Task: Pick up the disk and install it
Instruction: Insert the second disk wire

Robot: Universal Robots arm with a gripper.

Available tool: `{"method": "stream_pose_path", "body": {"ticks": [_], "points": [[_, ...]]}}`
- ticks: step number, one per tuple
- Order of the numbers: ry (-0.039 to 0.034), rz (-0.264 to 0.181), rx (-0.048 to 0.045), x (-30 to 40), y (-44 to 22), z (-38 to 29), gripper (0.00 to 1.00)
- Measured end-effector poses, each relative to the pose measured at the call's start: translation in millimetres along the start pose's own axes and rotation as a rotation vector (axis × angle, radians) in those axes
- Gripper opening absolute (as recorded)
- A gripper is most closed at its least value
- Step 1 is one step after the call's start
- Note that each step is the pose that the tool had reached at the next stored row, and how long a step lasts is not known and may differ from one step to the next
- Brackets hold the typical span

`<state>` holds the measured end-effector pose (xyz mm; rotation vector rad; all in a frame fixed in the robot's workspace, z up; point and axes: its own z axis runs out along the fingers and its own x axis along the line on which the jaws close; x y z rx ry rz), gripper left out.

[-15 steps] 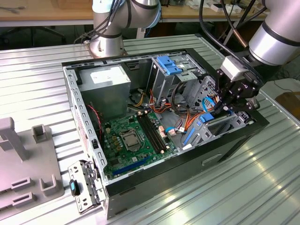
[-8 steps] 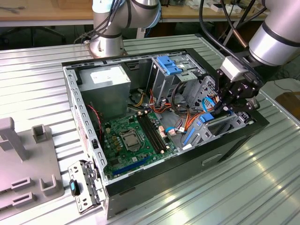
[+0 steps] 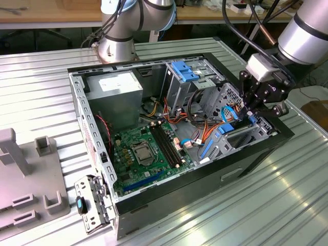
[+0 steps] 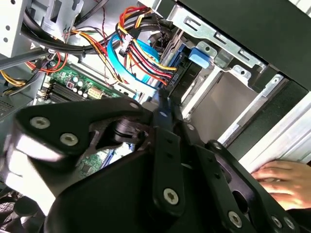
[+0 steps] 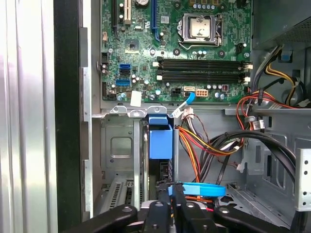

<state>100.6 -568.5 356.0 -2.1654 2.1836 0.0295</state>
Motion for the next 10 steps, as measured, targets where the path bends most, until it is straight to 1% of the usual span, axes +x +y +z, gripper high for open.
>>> {"method": "stream_pose_path", "body": {"ticks": [1, 10], "points": [[0.0003, 0.0, 0.0, 0.0, 0.0, -0.2, 0.11], [0.0003, 0.0, 0.0, 0.0, 0.0, -0.4, 0.11]]}}
